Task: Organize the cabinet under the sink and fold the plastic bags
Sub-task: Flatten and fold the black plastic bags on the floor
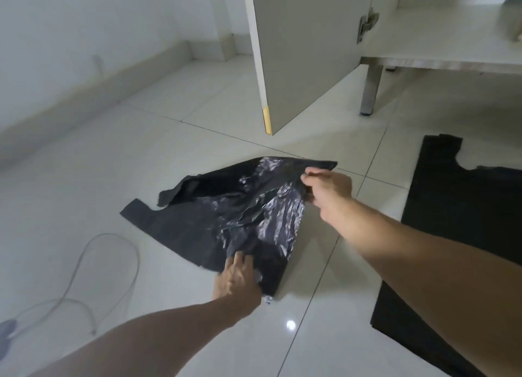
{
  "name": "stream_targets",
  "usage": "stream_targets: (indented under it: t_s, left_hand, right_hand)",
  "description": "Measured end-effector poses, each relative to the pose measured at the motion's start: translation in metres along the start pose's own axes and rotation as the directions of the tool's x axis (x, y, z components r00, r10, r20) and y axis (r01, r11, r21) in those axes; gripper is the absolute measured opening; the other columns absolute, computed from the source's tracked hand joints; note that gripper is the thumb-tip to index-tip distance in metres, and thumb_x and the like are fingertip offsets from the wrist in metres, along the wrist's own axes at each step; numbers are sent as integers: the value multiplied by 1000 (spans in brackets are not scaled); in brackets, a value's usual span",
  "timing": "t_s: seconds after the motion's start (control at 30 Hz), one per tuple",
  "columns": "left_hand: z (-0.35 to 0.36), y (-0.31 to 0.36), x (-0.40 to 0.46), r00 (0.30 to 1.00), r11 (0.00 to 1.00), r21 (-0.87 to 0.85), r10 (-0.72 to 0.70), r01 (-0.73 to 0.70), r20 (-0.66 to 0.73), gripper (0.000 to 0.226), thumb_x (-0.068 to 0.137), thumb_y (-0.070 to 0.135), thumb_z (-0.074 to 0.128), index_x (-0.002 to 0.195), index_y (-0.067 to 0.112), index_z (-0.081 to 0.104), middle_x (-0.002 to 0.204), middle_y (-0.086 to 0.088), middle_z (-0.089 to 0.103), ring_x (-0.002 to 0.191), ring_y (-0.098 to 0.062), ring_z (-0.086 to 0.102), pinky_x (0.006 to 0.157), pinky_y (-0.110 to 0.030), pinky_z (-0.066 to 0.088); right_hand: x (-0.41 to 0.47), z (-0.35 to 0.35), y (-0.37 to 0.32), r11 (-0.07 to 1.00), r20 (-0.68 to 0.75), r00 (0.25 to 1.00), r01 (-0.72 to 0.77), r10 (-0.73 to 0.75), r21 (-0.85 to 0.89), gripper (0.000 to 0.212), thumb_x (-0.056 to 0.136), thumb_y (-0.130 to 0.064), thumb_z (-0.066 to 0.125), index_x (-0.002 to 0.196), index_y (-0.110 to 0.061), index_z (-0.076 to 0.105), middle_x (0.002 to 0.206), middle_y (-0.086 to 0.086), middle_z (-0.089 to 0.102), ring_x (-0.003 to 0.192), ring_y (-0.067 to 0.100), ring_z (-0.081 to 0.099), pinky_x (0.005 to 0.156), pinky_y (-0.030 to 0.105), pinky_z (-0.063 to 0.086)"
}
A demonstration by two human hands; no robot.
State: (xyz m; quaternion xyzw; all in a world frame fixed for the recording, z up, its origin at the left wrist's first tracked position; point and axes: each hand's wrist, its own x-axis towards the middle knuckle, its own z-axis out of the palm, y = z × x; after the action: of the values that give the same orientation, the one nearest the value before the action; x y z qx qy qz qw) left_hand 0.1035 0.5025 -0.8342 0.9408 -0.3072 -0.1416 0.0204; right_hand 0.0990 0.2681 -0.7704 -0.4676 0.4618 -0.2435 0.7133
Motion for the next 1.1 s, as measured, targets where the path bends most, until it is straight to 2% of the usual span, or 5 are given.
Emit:
stream_targets:
  t_s: [0.17, 0.27, 0.43, 0.67, 1.1]
  left_hand:
    - [-10, 35, 16, 996, 987, -136, -89, 89, 6, 32, 89, 18, 49, 119, 18, 62, 122, 3, 59, 108, -18, 58, 87, -26, 46]
    - [-14, 83, 20, 961, 899, -379, -134, 221, 242, 47, 91, 48, 54, 111, 6, 63, 102, -6, 65, 83, -20, 60, 73, -28, 49]
    - [-28, 187, 13, 664, 7, -675, 178, 737, 726, 84, 94, 67, 30, 137, -4, 41, 125, -27, 59, 98, -43, 65, 85, -48, 55]
    - [-55, 264, 52, 806, -312, -743, 248, 592, 537, 87, 89, 74, 23, 130, 1, 48, 113, -27, 64, 94, -45, 67, 81, -59, 54]
    - [-20, 294, 57, 935, 620, -760, 115, 197, 336, 22, 79, -5, 72, 93, 12, 66, 94, -12, 65, 87, -27, 66, 76, -36, 58]
  right_hand:
    - [23, -72, -62, 971, -71, 994, 101, -88, 218, 33, 90, 4, 55, 122, -4, 60, 125, 18, 62, 83, 20, 67, 76, 31, 60]
    - [18, -122, -88, 968, -349, 918, 118, -191, -220, 49, 101, -19, 48, 148, -25, 39, 148, 7, 45, 128, 19, 49, 91, 26, 51]
    - [-1, -204, -94, 918, -478, 841, 54, -253, -392, 44, 105, -34, 36, 146, -16, 42, 137, 4, 52, 126, 25, 52, 95, 22, 47]
    - [-31, -296, -80, 976, -576, 812, 189, -95, 105, 29, 85, 11, 57, 95, -16, 59, 113, 12, 60, 96, 28, 64, 56, 34, 60]
    - [-48, -422, -33, 996, -654, 753, -18, 71, 88, 28, 77, 2, 79, 101, 1, 63, 101, 19, 66, 80, 31, 69, 49, 28, 59]
